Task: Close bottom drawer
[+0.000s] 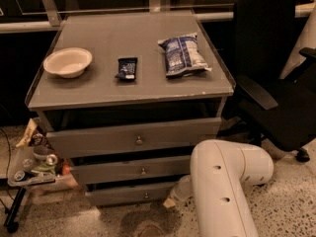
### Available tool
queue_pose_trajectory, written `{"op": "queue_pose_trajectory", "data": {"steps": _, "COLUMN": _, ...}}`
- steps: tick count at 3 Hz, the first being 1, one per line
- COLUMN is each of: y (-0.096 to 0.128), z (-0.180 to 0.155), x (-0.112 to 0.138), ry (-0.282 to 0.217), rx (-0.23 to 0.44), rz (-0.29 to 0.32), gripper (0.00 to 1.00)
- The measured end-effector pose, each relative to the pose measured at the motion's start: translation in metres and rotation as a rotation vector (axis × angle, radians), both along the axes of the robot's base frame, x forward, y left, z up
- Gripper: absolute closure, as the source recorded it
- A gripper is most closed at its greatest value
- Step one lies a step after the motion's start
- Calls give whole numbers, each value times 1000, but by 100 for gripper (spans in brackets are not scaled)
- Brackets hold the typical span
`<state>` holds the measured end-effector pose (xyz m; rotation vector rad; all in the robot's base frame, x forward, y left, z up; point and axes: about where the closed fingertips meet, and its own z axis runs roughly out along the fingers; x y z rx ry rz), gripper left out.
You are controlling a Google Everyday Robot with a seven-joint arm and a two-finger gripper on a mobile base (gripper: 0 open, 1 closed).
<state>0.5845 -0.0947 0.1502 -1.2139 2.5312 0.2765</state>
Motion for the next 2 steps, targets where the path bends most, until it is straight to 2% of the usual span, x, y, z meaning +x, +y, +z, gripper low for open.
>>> {"op": "queue_pose_trajectory", "data": {"steps": 1, "y": 0, "z": 0, "x": 0, "ry": 0, "rx": 0, "rz": 0, "gripper": 0}}
{"op": "queue_pose_trajectory", "data": {"steps": 2, "y": 0, "z": 0, "x": 0, "ry": 0, "rx": 0, "rz": 0, "gripper": 0}}
